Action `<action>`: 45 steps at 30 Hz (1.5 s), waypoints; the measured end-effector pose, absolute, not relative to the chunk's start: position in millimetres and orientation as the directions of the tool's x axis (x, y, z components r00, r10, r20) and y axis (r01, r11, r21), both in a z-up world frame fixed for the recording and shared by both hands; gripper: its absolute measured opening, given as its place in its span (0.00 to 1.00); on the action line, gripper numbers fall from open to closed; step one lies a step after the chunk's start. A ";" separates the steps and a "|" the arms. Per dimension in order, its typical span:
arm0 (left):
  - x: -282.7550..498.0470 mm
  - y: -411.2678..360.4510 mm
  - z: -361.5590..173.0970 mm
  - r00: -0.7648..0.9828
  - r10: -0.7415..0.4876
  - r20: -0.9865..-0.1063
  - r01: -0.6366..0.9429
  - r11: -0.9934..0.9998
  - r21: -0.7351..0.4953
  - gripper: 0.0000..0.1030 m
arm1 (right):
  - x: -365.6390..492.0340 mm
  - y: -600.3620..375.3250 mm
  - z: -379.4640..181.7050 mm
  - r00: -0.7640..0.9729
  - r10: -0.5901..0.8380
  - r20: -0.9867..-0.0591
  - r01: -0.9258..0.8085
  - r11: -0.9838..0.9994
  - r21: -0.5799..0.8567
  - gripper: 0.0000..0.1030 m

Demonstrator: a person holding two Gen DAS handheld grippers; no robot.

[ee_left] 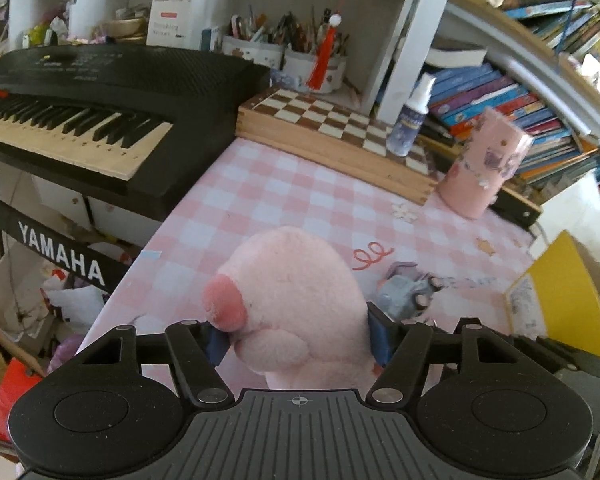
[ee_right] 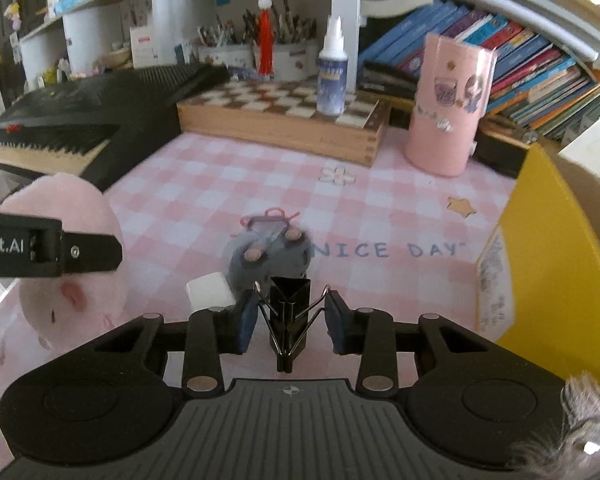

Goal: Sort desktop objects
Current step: 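Lift the binder clip and plush pig and carry them toward the yellow box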

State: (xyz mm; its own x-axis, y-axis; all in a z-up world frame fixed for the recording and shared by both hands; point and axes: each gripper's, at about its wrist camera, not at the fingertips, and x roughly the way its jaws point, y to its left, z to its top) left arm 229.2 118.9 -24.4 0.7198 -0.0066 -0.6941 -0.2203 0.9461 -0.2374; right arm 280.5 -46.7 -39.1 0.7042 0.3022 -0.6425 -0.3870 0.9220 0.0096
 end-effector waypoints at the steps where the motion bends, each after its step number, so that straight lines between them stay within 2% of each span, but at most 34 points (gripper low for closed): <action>1: 224.3 118.3 -22.3 0.725 -0.012 -0.688 -0.213 0.947 -0.241 0.64 | 276.4 -48.4 -35.7 0.710 0.302 -0.636 -0.383 0.924 0.010 0.33; 19: 129.1 109.2 23.4 0.793 -0.117 -0.598 -0.082 0.952 -0.295 0.64 | 177.5 -78.0 28.9 0.758 0.325 -0.565 -0.344 0.936 0.077 0.33; 28: 82.8 96.8 35.0 0.795 -0.188 -0.577 -0.001 0.950 -0.311 0.64 | 116.3 -92.8 30.8 0.711 0.307 -0.632 -0.284 0.948 0.141 0.33; 45: 14.4 76.9 17.5 0.737 -0.302 -0.604 0.120 0.939 -0.323 0.64 | 14.9 -123.7 23.0 0.732 0.175 -0.659 -0.112 0.984 0.136 0.33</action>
State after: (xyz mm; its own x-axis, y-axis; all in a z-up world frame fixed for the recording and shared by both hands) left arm 14.4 76.9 17.5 0.7374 -0.3025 -0.6039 0.1204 0.9387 -0.3231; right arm 14.9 -123.7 23.0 0.7319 0.1748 -0.6586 -0.1125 0.9843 0.1362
